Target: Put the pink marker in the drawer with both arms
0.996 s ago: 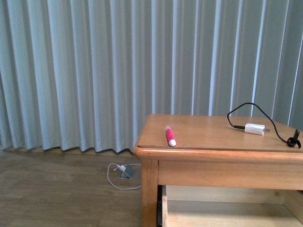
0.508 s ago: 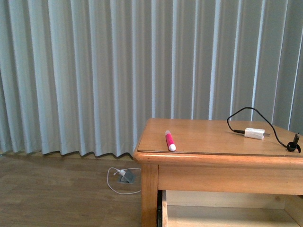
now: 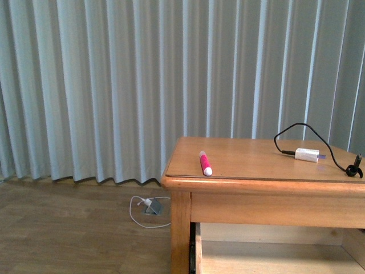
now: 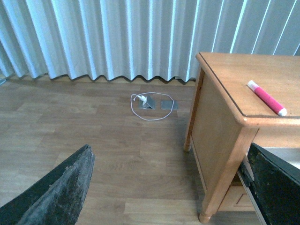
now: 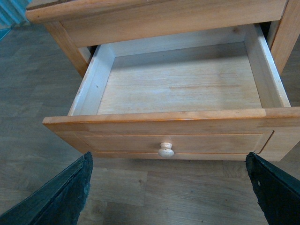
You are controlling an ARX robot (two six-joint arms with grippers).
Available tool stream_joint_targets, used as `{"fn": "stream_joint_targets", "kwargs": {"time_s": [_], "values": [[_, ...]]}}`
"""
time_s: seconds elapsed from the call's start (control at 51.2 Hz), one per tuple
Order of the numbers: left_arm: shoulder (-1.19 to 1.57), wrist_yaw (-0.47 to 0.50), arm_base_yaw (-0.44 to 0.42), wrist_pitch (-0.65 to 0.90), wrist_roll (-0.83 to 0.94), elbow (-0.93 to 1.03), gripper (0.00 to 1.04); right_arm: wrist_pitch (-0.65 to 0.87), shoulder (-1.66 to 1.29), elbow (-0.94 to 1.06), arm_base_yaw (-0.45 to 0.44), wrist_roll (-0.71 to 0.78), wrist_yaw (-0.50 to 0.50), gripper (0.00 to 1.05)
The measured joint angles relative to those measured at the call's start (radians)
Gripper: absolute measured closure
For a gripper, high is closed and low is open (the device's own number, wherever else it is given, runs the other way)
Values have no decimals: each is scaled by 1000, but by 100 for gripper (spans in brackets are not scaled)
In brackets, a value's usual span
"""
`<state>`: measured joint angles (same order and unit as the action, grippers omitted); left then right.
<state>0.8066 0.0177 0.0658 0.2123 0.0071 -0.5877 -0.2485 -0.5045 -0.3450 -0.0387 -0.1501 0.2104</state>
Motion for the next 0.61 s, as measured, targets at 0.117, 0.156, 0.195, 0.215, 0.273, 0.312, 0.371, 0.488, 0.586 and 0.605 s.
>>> {"fn": "stream_joint_targets", "kwargs": {"time_s": [0.117,0.156,0.195,0.215,0.273,0.312,0.371,0.488,0.586,0.605], "values": [[216,67,105,87,24,-117,6,0,0,0,0,0,0,8],[302,87,149,98,27,-168,6,0,0,0,0,0,0,8],[404,110,191,109,31,-232,6,0,0,0,0,0,0,8],[436,112,203,106,29,-255,6,0,0,0,0,0,0,8],[515,117,231,106,32,-311,6,0,0,0,0,0,0,8],[573,119,249,103,31,-357,6,0,0,0,0,0,0,8],[658,122,271,79,23,-434,6,0,0,0,0,0,0,8],[808,129,294,45,14,-583,6,0,0,0,0,0,0,8],[920,130,310,9,-2,-701,6,0,0,0,0,0,0,8],[943,135,314,0,-8,-726,6,0,0,0,0,0,0,8]]}}
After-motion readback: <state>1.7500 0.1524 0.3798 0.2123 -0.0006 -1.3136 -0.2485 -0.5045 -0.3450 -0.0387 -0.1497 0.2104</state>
